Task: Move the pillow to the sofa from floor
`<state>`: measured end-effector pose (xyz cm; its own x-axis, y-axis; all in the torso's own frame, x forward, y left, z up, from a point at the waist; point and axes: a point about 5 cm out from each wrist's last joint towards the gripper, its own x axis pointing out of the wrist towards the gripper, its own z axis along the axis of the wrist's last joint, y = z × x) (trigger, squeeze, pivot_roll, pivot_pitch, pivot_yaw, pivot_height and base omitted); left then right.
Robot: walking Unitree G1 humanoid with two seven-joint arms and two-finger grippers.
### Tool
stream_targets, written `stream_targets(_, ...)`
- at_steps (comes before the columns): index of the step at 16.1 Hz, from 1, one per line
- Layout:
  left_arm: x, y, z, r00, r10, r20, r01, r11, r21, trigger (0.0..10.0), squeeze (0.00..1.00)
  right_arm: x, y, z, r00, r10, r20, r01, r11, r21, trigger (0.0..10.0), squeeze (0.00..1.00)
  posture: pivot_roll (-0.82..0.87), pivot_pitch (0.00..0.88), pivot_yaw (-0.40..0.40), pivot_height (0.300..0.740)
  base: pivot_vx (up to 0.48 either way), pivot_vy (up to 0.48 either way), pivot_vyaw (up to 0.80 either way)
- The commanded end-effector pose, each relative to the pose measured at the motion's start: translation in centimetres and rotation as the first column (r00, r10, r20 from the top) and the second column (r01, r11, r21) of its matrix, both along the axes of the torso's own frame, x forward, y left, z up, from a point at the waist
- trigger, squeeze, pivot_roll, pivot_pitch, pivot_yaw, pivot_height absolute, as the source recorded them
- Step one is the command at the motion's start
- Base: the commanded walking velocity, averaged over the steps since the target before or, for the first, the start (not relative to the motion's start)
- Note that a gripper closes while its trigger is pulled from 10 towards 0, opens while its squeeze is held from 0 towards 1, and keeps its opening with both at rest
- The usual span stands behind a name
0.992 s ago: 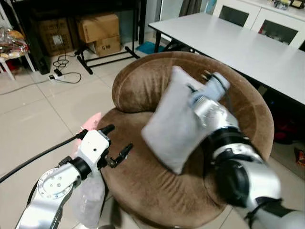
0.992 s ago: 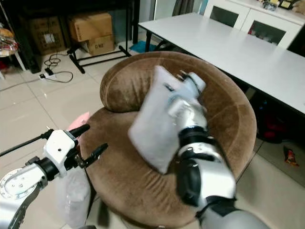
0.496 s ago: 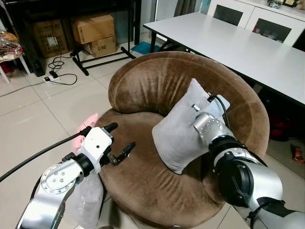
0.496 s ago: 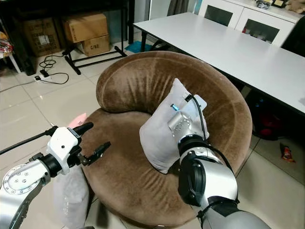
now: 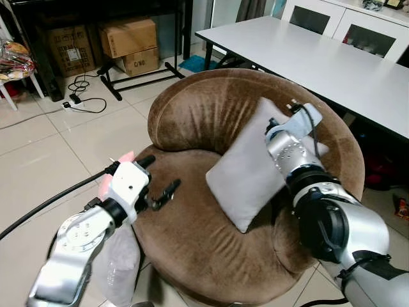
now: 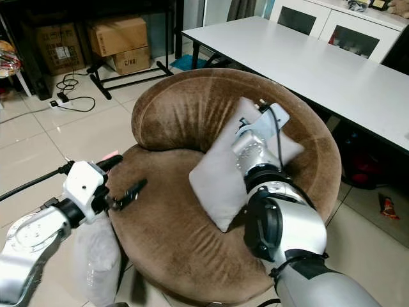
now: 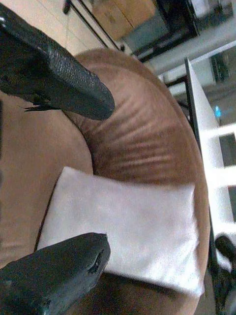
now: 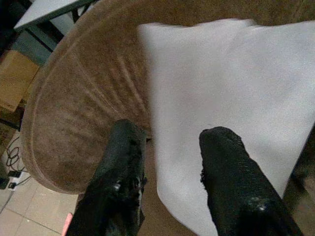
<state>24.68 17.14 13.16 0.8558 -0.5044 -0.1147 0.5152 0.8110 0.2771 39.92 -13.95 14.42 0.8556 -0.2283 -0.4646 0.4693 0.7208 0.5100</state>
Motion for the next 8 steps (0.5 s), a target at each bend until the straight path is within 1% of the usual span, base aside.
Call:
stream_targets(1,0.6,0.2,0.5,0.997,0.059,0.040,-0.059,0.998,-0.008,10.0,0.00,0.5,-0.4,1.3,0.996,0.029,0.082,-0.026,0.999,-0.032,10.0,1.00,0.09,0.000,-0.073,0.740,0.000,0.000,0.00)
stream_targets(2,0.8,0.1,0.6,0.993,0.109,0.053,-0.106,0.993,-0.041,10.0,0.00,0.6,-0.4,2.1,0.980,0.112,0.165,-0.089,0.986,-0.139,10.0,1.00,0.08,0.000,-0.074,0.740,0.000,0.000,0.00)
stream_targets(3,0.9,0.0,0.6,0.988,0.142,0.059,-0.138,0.989,-0.059,10.0,0.00,0.5,0.0,2.5,0.954,0.209,0.215,-0.155,0.958,-0.243,10.0,1.00,0.07,0.000,-0.075,0.740,0.000,0.000,0.00)
stream_targets(4,0.6,-0.2,0.4,0.984,0.170,0.046,-0.166,0.984,-0.067,10.0,0.00,-0.2,0.4,2.6,0.915,0.304,0.264,-0.225,0.930,-0.292,10.0,1.00,0.07,0.000,-0.076,0.740,0.000,0.000,0.00)
stream_targets(5,0.4,0.0,0.0,0.975,0.221,0.025,-0.219,0.973,-0.071,10.0,0.00,-1.5,0.6,2.3,0.880,0.382,0.282,-0.273,0.894,-0.356,10.0,0.47,0.06,0.000,-0.080,0.740,0.000,0.000,0.00)
stream_targets(6,0.3,0.1,-0.1,0.970,0.241,0.027,-0.238,0.969,-0.071,10.0,0.00,-2.4,0.6,2.0,0.863,0.417,0.286,-0.295,0.874,-0.386,10.0,0.18,0.06,0.000,-0.082,0.740,0.000,0.000,0.00)
stream_targets(7,0.1,0.3,-0.2,0.962,0.271,0.045,-0.268,0.961,-0.063,10.0,0.00,-4.6,0.6,1.0,0.814,0.519,0.261,-0.351,0.797,-0.491,10.0,0.00,0.06,0.000,-0.081,0.740,0.000,0.000,0.00)
stream_targets(8,0.1,0.4,-0.2,0.958,0.280,0.055,-0.277,0.959,-0.059,10.0,0.00,-5.4,0.6,0.7,0.793,0.557,0.247,-0.371,0.763,-0.529,10.0,0.00,0.06,0.000,-0.081,0.740,0.000,0.000,0.00)
